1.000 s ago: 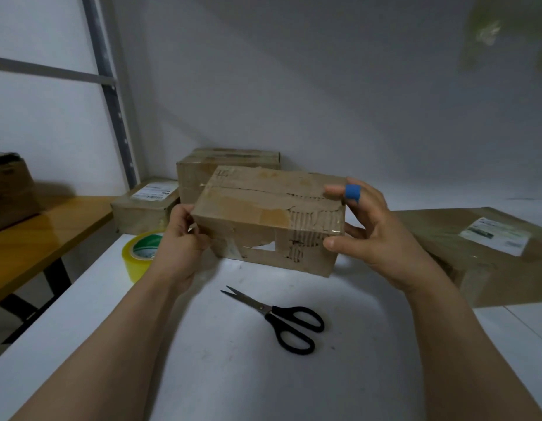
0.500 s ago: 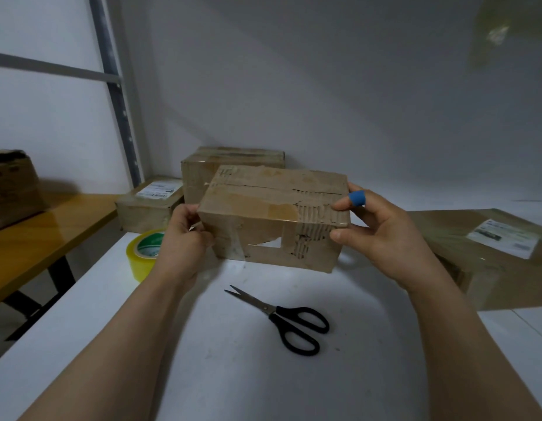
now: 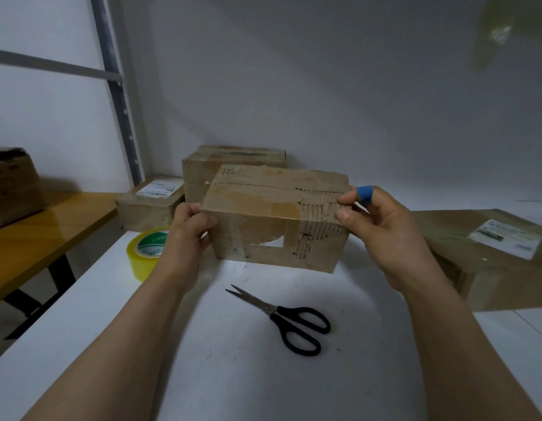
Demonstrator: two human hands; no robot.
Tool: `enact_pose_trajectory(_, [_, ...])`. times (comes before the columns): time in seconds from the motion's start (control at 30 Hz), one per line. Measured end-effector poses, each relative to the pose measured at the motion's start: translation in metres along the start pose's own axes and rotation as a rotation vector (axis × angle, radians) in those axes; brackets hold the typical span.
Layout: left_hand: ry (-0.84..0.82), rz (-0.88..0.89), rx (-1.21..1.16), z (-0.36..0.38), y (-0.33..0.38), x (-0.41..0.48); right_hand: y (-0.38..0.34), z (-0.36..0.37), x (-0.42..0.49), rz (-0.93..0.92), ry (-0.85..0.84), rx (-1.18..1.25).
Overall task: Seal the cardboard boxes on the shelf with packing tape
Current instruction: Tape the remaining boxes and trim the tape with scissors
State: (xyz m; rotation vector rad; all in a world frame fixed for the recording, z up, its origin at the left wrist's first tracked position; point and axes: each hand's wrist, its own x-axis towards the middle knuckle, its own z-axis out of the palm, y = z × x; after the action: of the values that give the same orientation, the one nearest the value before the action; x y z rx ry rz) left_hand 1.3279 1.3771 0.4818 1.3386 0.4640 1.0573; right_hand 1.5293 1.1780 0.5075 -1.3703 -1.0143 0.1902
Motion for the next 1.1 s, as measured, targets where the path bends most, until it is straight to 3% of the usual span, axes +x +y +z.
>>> enact_pose_trajectory(0.3, [0.004, -0.007, 0.015, 0.0, 0.0, 0.001, -0.004, -0.005, -0.004, -0.036, -0.034, -0.142])
enact_pose_trajectory(0.63, [0.017, -0.013, -0.005, 0.0, 0.0, 0.001, -0.015, -0.011, -0.007, -0.072, -0.09, -0.06])
enact_pose_trajectory(0.87, [0.018, -0.005, 0.015, 0.002, 0.001, 0.002, -0.006, 0.014, -0.005, -0.098, 0.165, -0.12])
enact_pose_trajectory(0.97, [0.046, 0.01, 0.051, 0.003, 0.001, 0.0, -0.003, 0.017, -0.003, -0.096, 0.271, -0.256])
enact_pose_trajectory(1.1, [0.12, 0.01, 0.075, 0.01, 0.004, -0.004, 0.002, 0.017, -0.002, -0.033, 0.175, -0.349])
